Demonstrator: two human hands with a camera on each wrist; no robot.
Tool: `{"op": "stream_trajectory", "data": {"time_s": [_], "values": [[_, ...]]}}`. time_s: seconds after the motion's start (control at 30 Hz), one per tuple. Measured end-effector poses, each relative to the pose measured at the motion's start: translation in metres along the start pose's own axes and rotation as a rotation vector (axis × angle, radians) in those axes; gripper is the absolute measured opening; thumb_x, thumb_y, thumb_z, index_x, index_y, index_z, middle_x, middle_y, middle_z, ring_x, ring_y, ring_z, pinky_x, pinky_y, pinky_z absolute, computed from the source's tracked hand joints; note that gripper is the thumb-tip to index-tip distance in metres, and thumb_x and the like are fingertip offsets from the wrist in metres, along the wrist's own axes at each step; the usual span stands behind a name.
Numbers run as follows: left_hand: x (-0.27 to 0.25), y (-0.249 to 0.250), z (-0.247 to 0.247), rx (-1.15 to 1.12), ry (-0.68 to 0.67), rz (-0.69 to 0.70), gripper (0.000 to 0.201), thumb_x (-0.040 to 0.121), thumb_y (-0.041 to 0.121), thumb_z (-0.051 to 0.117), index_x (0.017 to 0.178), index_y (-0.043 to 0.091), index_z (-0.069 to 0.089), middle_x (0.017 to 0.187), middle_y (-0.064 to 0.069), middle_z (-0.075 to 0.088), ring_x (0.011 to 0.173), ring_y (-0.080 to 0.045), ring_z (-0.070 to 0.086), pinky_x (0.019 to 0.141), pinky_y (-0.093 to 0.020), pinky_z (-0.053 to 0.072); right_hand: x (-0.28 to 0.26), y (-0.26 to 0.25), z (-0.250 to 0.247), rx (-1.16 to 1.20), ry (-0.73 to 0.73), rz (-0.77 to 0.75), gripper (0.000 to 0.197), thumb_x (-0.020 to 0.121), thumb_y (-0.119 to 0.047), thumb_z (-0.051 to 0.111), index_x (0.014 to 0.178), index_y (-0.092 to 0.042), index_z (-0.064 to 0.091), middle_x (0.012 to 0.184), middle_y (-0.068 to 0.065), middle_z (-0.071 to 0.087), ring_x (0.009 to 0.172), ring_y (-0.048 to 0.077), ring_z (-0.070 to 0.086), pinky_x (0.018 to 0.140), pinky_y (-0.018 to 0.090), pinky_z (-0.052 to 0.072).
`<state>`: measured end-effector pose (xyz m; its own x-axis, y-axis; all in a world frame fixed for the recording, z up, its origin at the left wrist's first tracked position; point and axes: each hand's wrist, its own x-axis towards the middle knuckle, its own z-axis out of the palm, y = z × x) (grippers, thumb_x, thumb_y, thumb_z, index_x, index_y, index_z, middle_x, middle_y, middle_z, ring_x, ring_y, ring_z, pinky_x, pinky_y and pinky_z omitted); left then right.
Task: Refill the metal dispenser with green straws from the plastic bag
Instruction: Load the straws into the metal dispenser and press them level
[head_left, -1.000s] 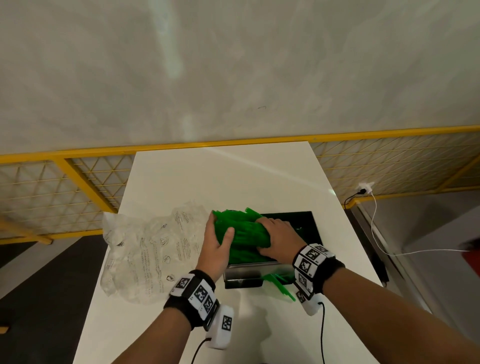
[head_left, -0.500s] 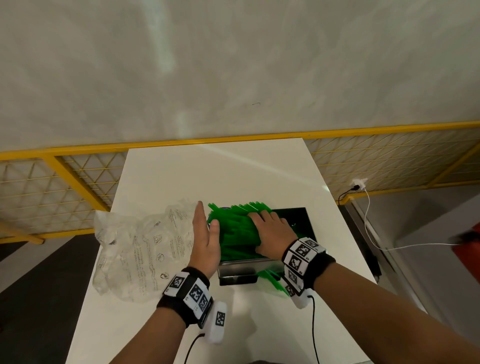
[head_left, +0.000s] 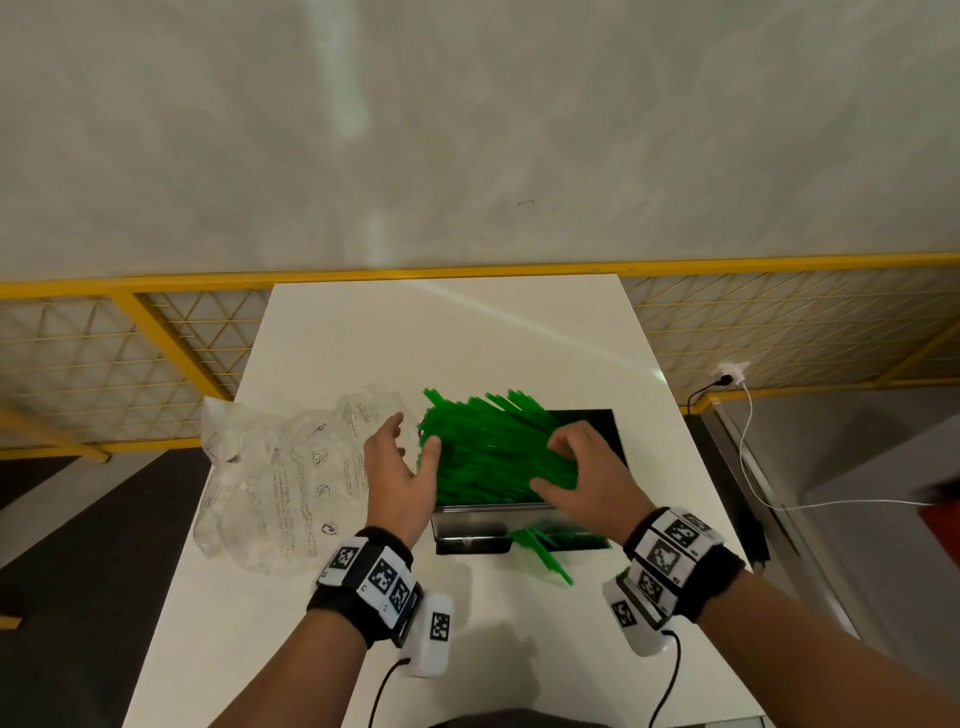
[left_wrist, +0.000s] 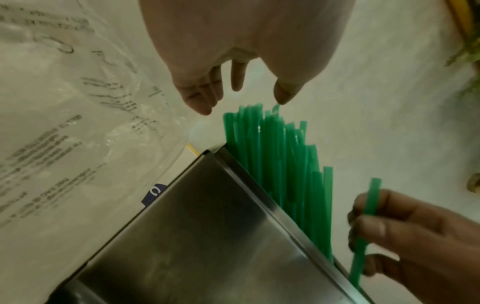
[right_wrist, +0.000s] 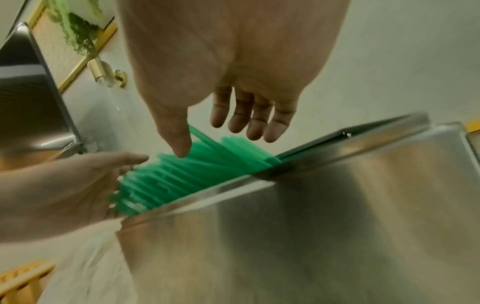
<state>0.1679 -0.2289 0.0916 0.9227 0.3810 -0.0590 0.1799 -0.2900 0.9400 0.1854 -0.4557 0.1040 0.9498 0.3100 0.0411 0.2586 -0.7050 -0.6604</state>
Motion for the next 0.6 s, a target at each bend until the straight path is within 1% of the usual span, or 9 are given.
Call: {"op": "stream_trajectory", "data": {"time_s": [0.07,0.13,0.17,0.23,0.33,0.4,0.47,0.53,0.6], "values": [[0.001,-0.001,-0.001,0.063,-0.023,-0.024,0.037,0.09,0.03,0.058,0.123,0.017,0.046,0.118,-0.006,0.049,0.103,-0.021,0.053,0.081,-0.028,0.046,-0.005,0.002,0.008,-0.092,-0.135,0.03,0.029,0.085,-0.035,0.065,0.105,-0.018,0.053,0.099,-0.007,0.049,0.094,0.009,0.048,0.084,0.018,0.043],[0.001,0.0,-0.001,0.098,-0.131,-0.067,0.026,0.09,0.031,0.058,0.112,0.02,0.051,0.105,-0.008,0.057,0.089,-0.022,0.059,0.069,-0.028,0.047,-0.004,0.002,0.018,-0.13,-0.224,0.046,0.036,0.088,-0.037,0.061,0.116,-0.015,0.056,0.108,-0.003,0.053,0.101,0.011,0.051,0.092,0.027,0.045],[0.001,0.001,-0.002,0.112,-0.166,-0.085,0.023,0.09,0.031,0.059,0.108,0.021,0.052,0.101,-0.008,0.059,0.085,-0.023,0.06,0.07,-0.031,0.048,-0.003,0.0,0.022,-0.129,-0.241,0.041,0.041,0.088,-0.037,0.06,0.122,-0.015,0.054,0.114,-0.001,0.055,0.106,0.013,0.051,0.096,0.029,0.044],[0.003,0.003,-0.003,0.087,-0.183,-0.129,0.022,0.088,0.03,0.062,0.105,0.021,0.052,0.099,-0.009,0.06,0.085,-0.025,0.062,0.074,-0.037,0.053,0.0,-0.007,0.03,-0.103,-0.263,0.045,0.048,0.089,-0.038,0.059,0.13,-0.015,0.049,0.125,0.002,0.054,0.115,0.017,0.051,0.099,0.028,0.042],[0.001,0.005,-0.006,-0.094,-0.203,-0.276,0.025,0.086,0.024,0.066,0.103,0.013,0.053,0.098,-0.017,0.06,0.074,-0.028,0.066,0.068,-0.037,0.057,0.002,-0.016,0.04,-0.118,-0.236,0.029,0.046,0.088,-0.037,0.059,0.128,-0.017,0.048,0.123,0.003,0.054,0.112,0.018,0.052,0.093,0.027,0.043],[-0.001,0.006,-0.007,-0.092,-0.245,-0.327,0.027,0.087,0.025,0.065,0.104,0.008,0.052,0.1,-0.019,0.061,0.075,-0.029,0.067,0.065,-0.036,0.059,0.001,-0.019,0.046,-0.143,-0.216,0.015,0.046,0.088,-0.038,0.059,0.127,-0.016,0.048,0.121,0.003,0.054,0.111,0.018,0.052,0.092,0.027,0.042],[-0.002,0.009,-0.007,-0.045,-0.292,-0.312,0.028,0.088,0.029,0.062,0.103,0.006,0.054,0.102,-0.017,0.061,0.081,-0.029,0.067,0.06,-0.032,0.058,0.0,-0.02,0.051,-0.142,-0.199,0.016,0.049,0.089,-0.039,0.059,0.13,-0.016,0.049,0.125,0.003,0.053,0.115,0.018,0.05,0.097,0.027,0.04],[-0.002,0.011,-0.008,-0.031,-0.32,-0.27,0.023,0.09,0.028,0.06,0.101,0.008,0.057,0.101,-0.015,0.063,0.08,-0.025,0.068,0.055,-0.027,0.057,0.002,-0.021,0.054,-0.151,-0.195,0.016,0.052,0.089,-0.042,0.058,0.132,-0.016,0.049,0.128,0.004,0.053,0.119,0.019,0.049,0.102,0.03,0.039],[-0.002,0.012,-0.008,-0.026,-0.338,-0.215,0.017,0.091,0.024,0.059,0.102,0.011,0.058,0.1,-0.013,0.064,0.08,-0.02,0.068,0.057,-0.025,0.057,0.006,-0.024,0.055,-0.177,-0.218,0.035,0.054,0.088,-0.045,0.058,0.133,-0.018,0.05,0.129,0.005,0.053,0.12,0.022,0.048,0.104,0.033,0.037]]}}
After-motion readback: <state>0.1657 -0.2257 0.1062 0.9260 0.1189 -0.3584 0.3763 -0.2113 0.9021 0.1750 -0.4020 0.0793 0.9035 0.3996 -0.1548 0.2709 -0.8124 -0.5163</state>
